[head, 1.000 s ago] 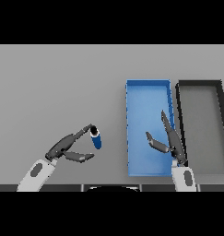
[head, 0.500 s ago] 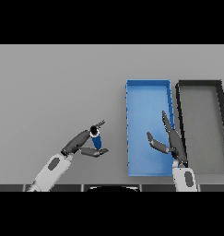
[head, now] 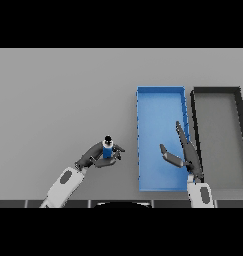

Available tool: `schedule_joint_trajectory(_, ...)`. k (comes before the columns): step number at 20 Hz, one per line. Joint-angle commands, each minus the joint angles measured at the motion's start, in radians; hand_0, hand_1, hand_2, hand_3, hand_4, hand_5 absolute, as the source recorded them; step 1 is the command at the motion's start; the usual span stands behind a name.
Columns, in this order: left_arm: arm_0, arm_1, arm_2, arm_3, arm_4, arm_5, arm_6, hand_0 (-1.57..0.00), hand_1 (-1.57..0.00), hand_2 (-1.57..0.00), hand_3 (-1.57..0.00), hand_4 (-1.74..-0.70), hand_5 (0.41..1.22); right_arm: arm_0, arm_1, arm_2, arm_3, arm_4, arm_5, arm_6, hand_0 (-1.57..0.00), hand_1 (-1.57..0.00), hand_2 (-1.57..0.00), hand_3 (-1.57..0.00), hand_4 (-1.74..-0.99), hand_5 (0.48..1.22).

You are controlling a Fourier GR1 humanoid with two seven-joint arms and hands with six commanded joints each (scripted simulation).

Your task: Pick up the blue pipe and place it into the blue bin.

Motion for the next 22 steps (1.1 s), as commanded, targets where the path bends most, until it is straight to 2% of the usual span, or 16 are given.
schedule_joint_trajectory(1,0.003,-0.005,-0.007,-0.01,0.003,0.002,0.017,-0.94,-1.02,-1.09,-1.1,-1.55,1.02,-0.004,-0.002,-0.002,0.004,0.002,-0.001,0.004,0.0,0.0,0.0,0.0,-1.309,0.664)
schedule_joint_trajectory(3,-0.005,0.0,-0.018,-0.028,-0.004,0.021,0.034,-1.17,-1.22,-1.26,-1.25,-1.62,1.092,-0.02,-0.008,-0.009,0.015,0.002,-0.003,0.014,0.0,0.0,0.0,0.0,-1.307,0.666)
schedule_joint_trajectory(4,0.005,0.006,-0.034,-0.036,-0.024,0.029,0.018,-1.25,-1.29,-1.32,-1.31,-1.64,1.118,-0.008,-0.004,0.001,0.01,0.009,-0.002,0.003,0.0,0.0,0.0,0.0,-1.302,0.666)
schedule_joint_trajectory(6,0.004,0.0,-0.039,-0.048,-0.022,0.039,0.004,-1.36,-1.39,-1.41,-1.38,-1.67,1.155,-0.01,-0.007,0.0,0.015,0.01,0.0,0.003,0.0,0.0,0.0,0.0,-1.288,0.664)
schedule_joint_trajectory(7,0.013,0.008,-0.039,-0.061,-0.017,0.034,-0.026,-1.41,-1.43,-1.44,-1.4,-1.68,1.168,-0.023,-0.008,-0.002,0.022,0.022,-0.011,0.009,0.0,0.0,0.0,0.0,-1.281,0.663)
schedule_joint_trajectory(8,-0.002,-0.001,-0.043,-0.072,-0.018,0.039,-0.016,-1.44,-1.46,-1.47,-1.42,-1.69,1.179,-0.028,-0.008,-0.004,0.023,0.015,-0.007,0.009,0.0,0.0,0.0,0.0,-1.281,0.662)
schedule_joint_trajectory(13,-0.039,-0.029,-0.05,-0.156,-0.008,0.037,-0.03,-1.53,-1.53,-1.54,-1.45,-1.72,1.207,-0.025,-0.003,0.005,0.022,0.029,-0.011,-0.004,0.0,0.0,0.0,0.0,-1.275,0.666)
schedule_joint_trajectory(17,-0.077,-0.049,-0.058,-0.231,0.0,0.031,0.047,-1.55,-1.56,-1.56,-1.45,-1.72,1.215,-0.026,-0.016,0.009,0.018,0.045,-0.009,0.003,0.0,0.0,0.0,0.0,-1.275,0.683)
schedule_joint_trajectory(22,-0.095,-0.045,-0.045,-0.268,0.018,0.008,0.119,-1.57,-1.57,-1.57,-1.44,-1.73,1.219,0.012,0.008,0.011,0.01,0.041,-0.024,-0.036,0.0,0.0,0.0,0.0,-1.273,0.688)
